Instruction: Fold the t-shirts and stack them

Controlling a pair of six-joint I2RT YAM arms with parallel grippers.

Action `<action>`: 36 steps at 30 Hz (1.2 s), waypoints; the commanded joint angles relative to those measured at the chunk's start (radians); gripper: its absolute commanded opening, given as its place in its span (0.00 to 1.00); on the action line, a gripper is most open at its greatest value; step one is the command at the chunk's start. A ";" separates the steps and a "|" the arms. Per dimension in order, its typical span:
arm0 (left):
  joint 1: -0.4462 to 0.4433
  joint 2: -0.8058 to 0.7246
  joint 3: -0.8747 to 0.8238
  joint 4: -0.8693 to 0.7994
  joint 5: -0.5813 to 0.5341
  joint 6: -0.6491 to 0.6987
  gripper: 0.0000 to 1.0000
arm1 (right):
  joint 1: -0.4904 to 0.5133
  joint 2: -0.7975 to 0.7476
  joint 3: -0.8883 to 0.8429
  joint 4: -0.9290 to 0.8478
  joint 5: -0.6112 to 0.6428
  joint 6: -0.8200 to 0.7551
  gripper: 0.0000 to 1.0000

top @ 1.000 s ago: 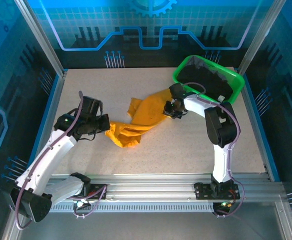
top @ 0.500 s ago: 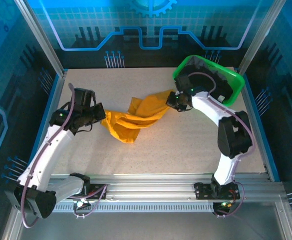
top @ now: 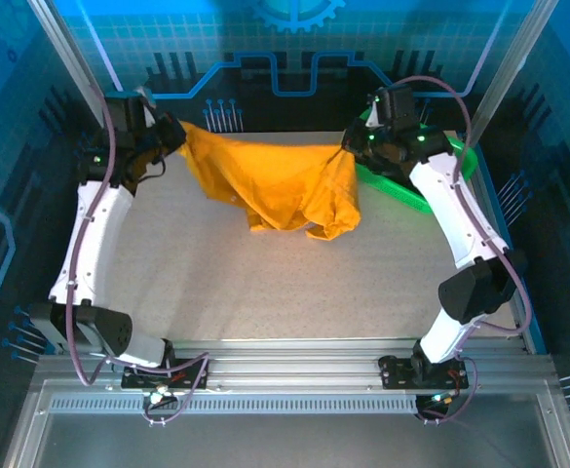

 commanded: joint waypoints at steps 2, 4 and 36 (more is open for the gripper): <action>0.046 0.036 0.167 0.103 0.066 -0.025 0.00 | -0.052 -0.025 0.100 -0.052 -0.080 -0.043 0.00; 0.059 0.054 0.212 0.149 0.087 -0.048 0.00 | -0.082 -0.024 0.129 -0.026 -0.113 -0.028 0.00; -0.129 -0.507 -1.085 0.013 -0.021 -0.136 0.00 | -0.043 -0.064 -0.828 0.029 -0.289 -0.112 0.00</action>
